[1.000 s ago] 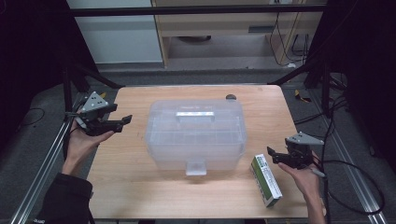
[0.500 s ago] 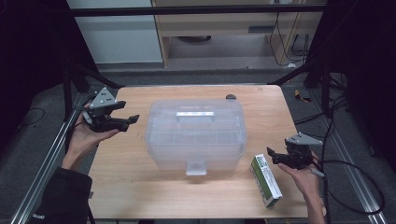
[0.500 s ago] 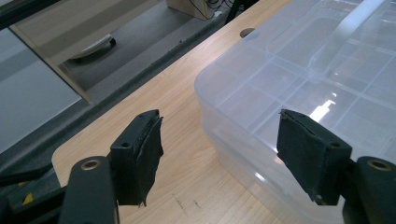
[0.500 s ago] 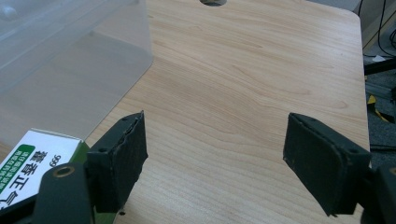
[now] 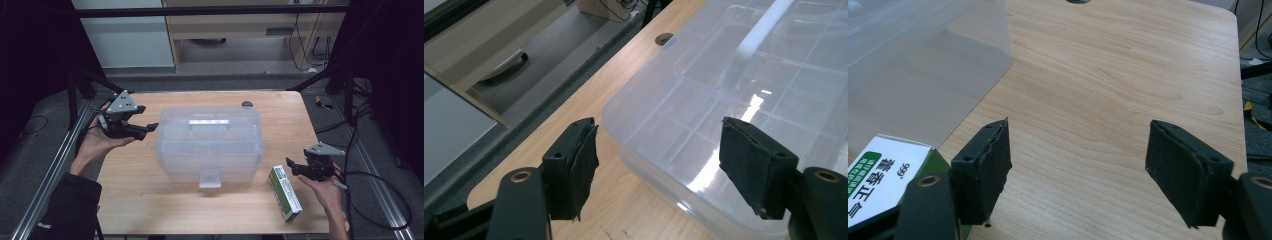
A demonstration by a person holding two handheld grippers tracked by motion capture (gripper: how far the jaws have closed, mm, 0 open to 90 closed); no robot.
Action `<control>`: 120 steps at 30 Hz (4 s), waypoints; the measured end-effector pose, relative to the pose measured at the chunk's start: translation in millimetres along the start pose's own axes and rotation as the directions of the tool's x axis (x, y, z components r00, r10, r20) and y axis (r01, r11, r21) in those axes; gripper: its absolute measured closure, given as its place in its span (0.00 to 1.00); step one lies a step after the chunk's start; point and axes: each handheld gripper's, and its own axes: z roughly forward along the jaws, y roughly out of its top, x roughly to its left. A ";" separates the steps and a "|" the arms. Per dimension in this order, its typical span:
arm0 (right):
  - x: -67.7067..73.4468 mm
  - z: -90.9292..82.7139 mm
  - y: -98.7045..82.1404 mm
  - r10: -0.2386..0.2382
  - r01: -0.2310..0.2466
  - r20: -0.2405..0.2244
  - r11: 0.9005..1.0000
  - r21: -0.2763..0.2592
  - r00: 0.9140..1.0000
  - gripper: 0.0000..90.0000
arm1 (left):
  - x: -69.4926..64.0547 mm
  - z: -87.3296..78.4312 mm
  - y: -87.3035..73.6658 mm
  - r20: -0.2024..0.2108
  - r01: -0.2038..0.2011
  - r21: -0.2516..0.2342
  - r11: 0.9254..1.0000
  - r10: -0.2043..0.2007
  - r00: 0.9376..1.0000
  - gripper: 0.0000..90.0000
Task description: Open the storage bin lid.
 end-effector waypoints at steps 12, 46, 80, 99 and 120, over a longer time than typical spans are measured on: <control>0.7 -0.6 0.6 0.003 -0.003 -0.002 1.000 -0.009 1.000 0.35 | -12.8 6.5 18.8 0.046 -0.080 0.010 0.997 0.079 0.996 0.34; -0.3 -0.6 0.2 -0.004 0.004 0.000 1.000 -0.008 1.000 0.50 | -38.6 31.6 61.6 0.139 -0.275 0.069 0.959 0.263 0.955 0.35; -0.4 1.5 -2.1 0.008 -0.008 0.007 0.998 0.060 1.000 0.61 | -52.2 70.0 80.4 0.170 -0.412 0.139 0.900 0.388 0.906 0.42; 0.0 2.6 -2.4 0.002 -0.002 -0.006 0.997 0.075 1.000 0.63 | -58.9 82.7 84.9 0.175 -0.463 0.167 0.870 0.436 0.883 0.52; 1.1 4.1 -2.8 -0.006 0.007 -0.008 0.996 0.087 1.000 0.64 | -65.0 95.8 86.4 0.185 -0.510 0.214 0.833 0.478 0.859 0.63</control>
